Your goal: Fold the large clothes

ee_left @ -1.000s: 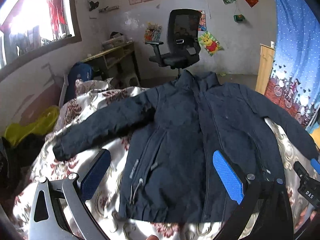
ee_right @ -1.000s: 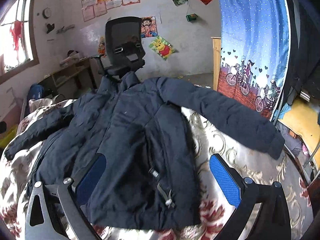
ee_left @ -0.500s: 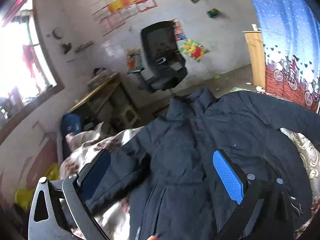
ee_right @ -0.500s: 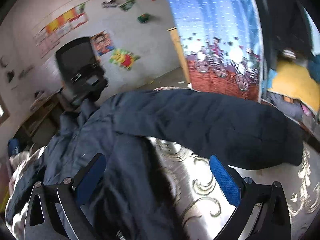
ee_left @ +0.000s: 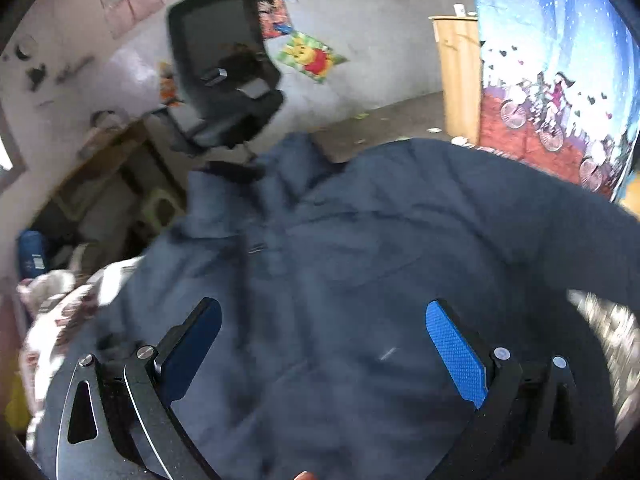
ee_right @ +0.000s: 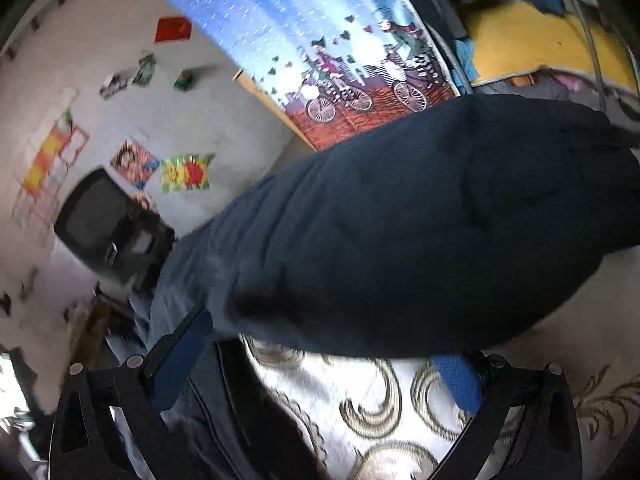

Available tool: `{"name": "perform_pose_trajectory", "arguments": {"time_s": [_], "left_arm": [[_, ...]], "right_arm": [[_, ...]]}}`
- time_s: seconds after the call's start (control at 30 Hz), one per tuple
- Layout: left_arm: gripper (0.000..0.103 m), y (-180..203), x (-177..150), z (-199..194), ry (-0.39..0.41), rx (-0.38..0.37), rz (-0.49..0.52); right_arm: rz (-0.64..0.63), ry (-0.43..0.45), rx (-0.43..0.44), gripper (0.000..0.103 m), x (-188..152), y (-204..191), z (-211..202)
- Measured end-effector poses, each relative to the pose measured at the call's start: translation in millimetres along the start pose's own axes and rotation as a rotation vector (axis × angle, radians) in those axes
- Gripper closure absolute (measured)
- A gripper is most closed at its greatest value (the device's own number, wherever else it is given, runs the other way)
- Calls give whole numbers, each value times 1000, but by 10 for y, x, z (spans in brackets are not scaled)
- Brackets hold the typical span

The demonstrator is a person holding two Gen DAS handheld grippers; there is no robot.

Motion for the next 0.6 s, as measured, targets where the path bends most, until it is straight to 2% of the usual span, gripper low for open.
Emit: {"name": "perform_pose_trajectory", "arguments": {"time_s": [0.13,0.2,0.27,0.33,0.4,0.43,0.5,0.53,0.6], "left_arm": [[3,348,258,323,41,-106,-91],[3,468,287,504,2,-152,-144],[3,581,281,634,-35,-195,-171],[3,711,243,769,-75,-207,-166],[3,860,182,921,-114,-205,-142],[3,910,127,938,-123,-206,-133],[3,991,89,1047,-139,-206,-129],[3,1019,66,1066,-147,-203,-130],[2,1040,31,1147,-158,-177,-120]], "right_arm": [[58,71,-18,0,136,88,-53],[72,100,-31,0,210,100,-67],[98,143,-49,5,294,150,-144],[121,166,-66,14,363,226,-191],[152,175,-87,38,402,320,-228],[168,174,-102,44,425,388,-244],[190,168,-129,65,464,498,-244],[198,166,-138,68,491,554,-244],[193,161,-149,82,527,594,-236]]}}
Point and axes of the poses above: each gripper's, at about its wrist camera, not at the fingertips, and z roughly the way its jaws point, y to its right, x to its top, the point moved 8 cm from there along z, roughly the way its jaws point, and after that the axes turned 14 degrees about -z, right-handed, at the moved point
